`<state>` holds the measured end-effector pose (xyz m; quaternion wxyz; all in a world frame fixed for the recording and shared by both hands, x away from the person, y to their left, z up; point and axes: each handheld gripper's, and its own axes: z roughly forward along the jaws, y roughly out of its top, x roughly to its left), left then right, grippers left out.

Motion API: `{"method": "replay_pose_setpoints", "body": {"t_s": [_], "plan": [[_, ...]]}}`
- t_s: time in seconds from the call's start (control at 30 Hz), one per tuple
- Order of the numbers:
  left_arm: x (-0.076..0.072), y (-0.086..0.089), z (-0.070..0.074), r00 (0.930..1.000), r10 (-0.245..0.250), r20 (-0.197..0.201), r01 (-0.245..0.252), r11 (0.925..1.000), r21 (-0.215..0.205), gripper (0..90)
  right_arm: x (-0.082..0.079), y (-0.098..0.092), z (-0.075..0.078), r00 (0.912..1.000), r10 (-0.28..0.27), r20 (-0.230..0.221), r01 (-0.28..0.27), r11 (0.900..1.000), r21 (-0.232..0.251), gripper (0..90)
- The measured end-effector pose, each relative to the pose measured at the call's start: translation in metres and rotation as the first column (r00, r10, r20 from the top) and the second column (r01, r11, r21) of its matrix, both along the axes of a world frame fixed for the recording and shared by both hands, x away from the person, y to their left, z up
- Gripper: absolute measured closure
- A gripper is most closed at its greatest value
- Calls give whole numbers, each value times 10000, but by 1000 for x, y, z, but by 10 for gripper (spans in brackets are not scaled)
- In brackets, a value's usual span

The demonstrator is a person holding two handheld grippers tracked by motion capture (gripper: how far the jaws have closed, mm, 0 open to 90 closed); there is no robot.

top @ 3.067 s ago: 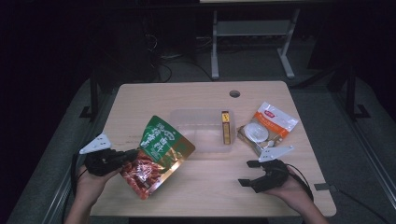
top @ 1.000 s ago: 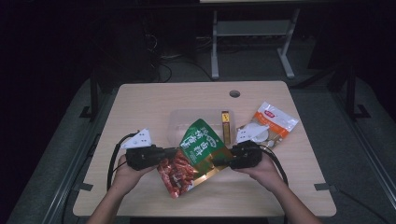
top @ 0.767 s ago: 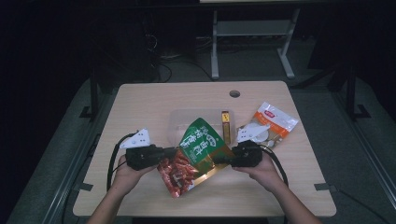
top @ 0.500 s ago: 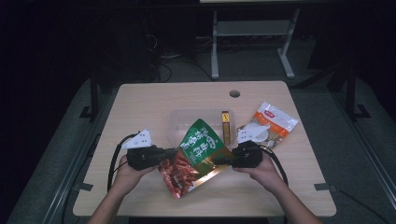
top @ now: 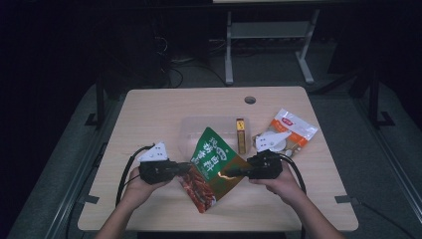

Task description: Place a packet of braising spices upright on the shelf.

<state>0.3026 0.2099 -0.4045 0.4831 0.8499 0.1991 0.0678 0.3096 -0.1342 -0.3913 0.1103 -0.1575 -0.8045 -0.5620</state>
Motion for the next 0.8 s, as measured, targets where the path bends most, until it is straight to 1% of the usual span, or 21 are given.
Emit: {"method": "replay_pose_setpoints", "body": {"t_s": [0.03,0.07,0.1,0.13,0.17,0.2,0.23,0.27,0.37,0.4,0.43,0.47,0.53,0.57,0.6,0.63,0.67,0.7,0.73,0.77,0.8], "plan": [[0,0,0,9998,202,82,-203,9997,135,806,-2,0,3,9999,75,132,-75,10000,32,900],[0,0,0,9998,202,82,-203,9997,135,822,-2,0,3,9999,75,132,-75,10000,32,900],[2,4,0,9997,62,-216,-66,9998,-195,786,-3,0,5,9997,112,218,-113,9999,31,900],[2,4,0,9997,62,-216,-66,9998,-195,741,-3,0,5,9997,112,218,-113,9999,31,900],[2,5,1,9997,170,-164,-173,9997,-189,741,-4,0,6,9995,163,257,-164,9999,44,900],[1,5,1,9996,277,-96,-278,9996,-105,643,-5,0,11,9986,186,498,-182,9998,-85,900],[0,7,1,9995,288,-134,-289,9995,-137,613,-6,1,13,9981,184,584,-172,9996,-218,900],[0,7,1,9995,288,-134,-289,9995,-137,581,-6,1,16,9968,225,770,-199,9992,-333,900],[-5,10,0,9988,469,-165,-468,9989,73,501,-9,3,24,9929,401,1123,-330,9974,-648,900],[-5,10,0,9988,469,-165,-468,9989,73,473,-9,3,24,9929,401,1123,-330,9974,-648,900],[-6,11,-1,9984,547,-156,-546,9985,60,473,-10,4,26,9912,461,1239,-381,9971,-660,900],[-11,15,0,9977,660,-173,-659,9978,77,422,-11,6,32,9887,577,1384,-482,9963,-713,900],[-13,17,-1,9973,712,-186,-712,9975,14,364,-11,7,34,9875,628,1445,-530,9961,-708,900],[-18,24,-2,9965,819,-141,-819,9966,13,336,-10,9,39,9861,740,1491,-639,9954,-715,900],[-18,24,-2,9965,819,-141,-819,9966,13,307,-10,10,41,9855,777,1510,-678,9953,-696,900],[-22,33,-4,9950,981,-184,-980,9952,88,289,-9,11,42,9853,834,1491,-743,9950,-661,900],[-22,33,-4,9950,981,-184,-980,9952,88,277,-9,11,44,9850,851,1499,-757,9948,-675,900],[-26,41,-7,9912,1279,-345,-1282,9917,-58,268,-9,12,46,9858,853,1448,-758,9947,-698,900],[-27,45,-9,9896,1370,-446,-1376,9904,-113,265,-9,13,47,9851,881,1477,-785,9945,-699,900],[-27,45,-9,9896,1370,-446,-1376,9904,-113,262,-8,13,48,9841,883,1539,-785,9946,-684,900],[-28,48,-11,9884,1438,-495,-1445,9894,-122,262,-8,13,48,9841,883,1539,-785,9946,-684,900]]}}
